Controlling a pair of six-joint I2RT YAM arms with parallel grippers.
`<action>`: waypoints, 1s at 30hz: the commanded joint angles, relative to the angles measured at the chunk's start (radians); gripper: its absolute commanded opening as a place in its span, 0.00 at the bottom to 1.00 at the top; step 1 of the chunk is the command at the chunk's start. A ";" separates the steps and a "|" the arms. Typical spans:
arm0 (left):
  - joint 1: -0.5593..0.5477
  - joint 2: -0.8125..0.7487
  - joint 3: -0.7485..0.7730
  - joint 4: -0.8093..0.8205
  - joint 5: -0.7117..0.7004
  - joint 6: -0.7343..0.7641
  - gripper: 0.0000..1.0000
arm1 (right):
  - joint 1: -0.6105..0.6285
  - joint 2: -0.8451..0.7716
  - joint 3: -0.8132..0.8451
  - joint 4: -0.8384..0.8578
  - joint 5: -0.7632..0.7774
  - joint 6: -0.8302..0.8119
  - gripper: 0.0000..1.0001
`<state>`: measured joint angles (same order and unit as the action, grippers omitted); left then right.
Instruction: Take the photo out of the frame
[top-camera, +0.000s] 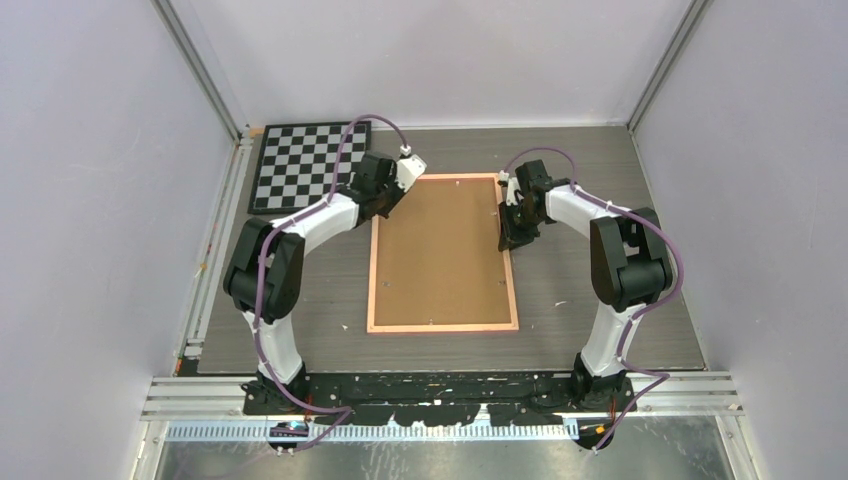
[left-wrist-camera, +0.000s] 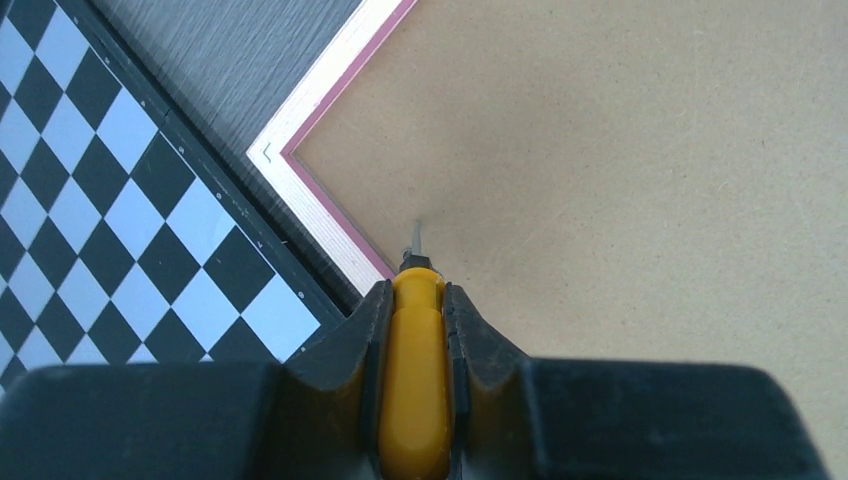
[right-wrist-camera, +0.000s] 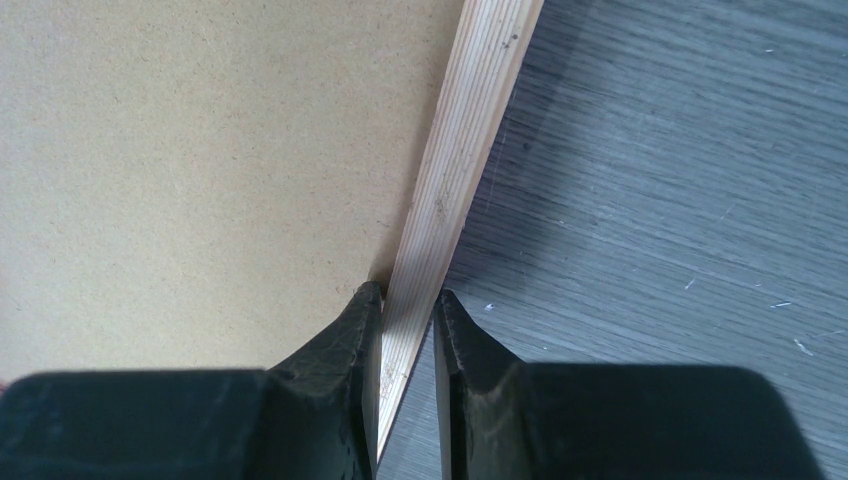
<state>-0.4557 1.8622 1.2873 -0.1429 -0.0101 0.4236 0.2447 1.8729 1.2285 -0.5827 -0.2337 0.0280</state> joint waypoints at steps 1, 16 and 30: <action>0.002 -0.023 0.021 -0.098 -0.061 -0.207 0.00 | 0.017 0.072 -0.029 -0.065 0.003 -0.060 0.01; 0.047 -0.070 0.026 -0.119 -0.210 -0.521 0.00 | 0.018 0.075 -0.023 -0.069 -0.006 -0.053 0.01; 0.060 -0.022 0.006 -0.068 -0.144 -0.495 0.00 | 0.017 0.080 -0.021 -0.071 -0.007 -0.054 0.01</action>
<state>-0.4099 1.8267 1.3029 -0.2489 -0.1703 -0.0925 0.2443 1.8812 1.2400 -0.5957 -0.2344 0.0284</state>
